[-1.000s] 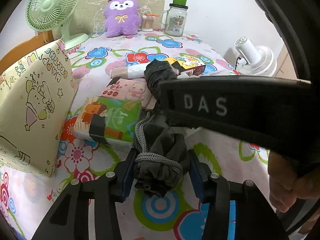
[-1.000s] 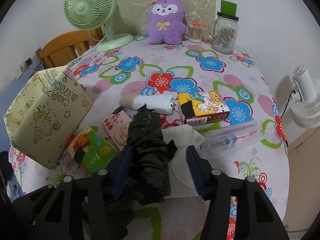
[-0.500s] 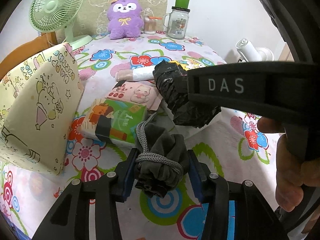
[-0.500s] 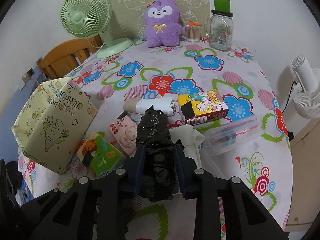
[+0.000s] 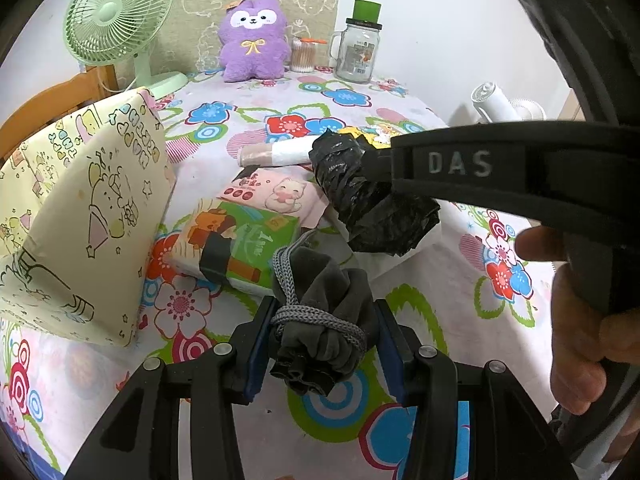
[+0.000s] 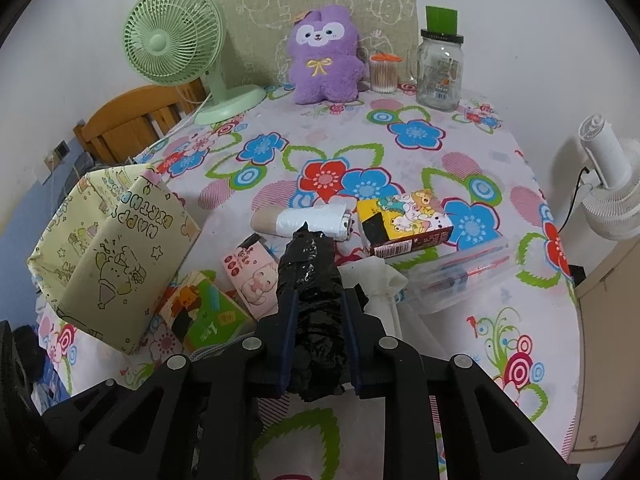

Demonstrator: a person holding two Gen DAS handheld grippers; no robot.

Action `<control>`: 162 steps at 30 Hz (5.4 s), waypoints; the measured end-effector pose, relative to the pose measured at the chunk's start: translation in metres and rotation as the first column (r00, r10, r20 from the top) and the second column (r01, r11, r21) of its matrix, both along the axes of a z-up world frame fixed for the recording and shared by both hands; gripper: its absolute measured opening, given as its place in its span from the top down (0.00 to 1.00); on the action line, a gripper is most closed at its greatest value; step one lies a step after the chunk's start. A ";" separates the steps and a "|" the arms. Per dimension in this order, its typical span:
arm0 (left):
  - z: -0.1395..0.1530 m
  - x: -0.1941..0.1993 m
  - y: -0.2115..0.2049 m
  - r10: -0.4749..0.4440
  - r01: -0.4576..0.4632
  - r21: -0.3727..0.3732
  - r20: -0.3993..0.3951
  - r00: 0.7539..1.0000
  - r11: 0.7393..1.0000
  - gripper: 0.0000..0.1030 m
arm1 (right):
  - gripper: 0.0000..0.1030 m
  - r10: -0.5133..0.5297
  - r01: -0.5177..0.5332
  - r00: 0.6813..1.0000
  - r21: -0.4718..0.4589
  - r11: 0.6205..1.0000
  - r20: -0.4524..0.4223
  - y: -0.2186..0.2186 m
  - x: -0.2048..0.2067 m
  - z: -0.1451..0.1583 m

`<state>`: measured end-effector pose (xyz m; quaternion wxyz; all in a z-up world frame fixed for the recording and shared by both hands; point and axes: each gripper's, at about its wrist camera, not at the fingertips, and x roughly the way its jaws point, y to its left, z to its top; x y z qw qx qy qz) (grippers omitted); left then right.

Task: Organize soft objects
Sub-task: 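Lift the grey cloth bag with the left tool and carry it over the fabric box, then open the left tool to drop the grey cloth bag into the box, then lower the black umbrella into the box and open the right tool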

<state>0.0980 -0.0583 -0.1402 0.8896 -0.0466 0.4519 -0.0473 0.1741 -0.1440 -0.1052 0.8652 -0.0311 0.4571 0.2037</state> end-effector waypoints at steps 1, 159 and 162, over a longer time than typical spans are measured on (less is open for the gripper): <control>-0.001 0.000 0.000 -0.001 0.001 0.001 -0.003 1.000 1.000 0.52 | 0.73 -0.005 0.005 1.000 -0.014 1.000 -0.001 0.001 0.001 -0.002; 0.089 -0.020 0.193 0.322 -0.335 0.017 0.233 0.918 0.942 0.20 | 0.16 0.229 -0.222 0.953 -0.057 0.973 0.200 0.218 -0.019 0.066; 0.092 -0.021 0.187 0.315 -0.328 0.018 0.237 0.919 0.944 0.20 | 0.16 0.224 -0.217 0.952 -0.057 0.975 0.211 0.212 -0.022 0.070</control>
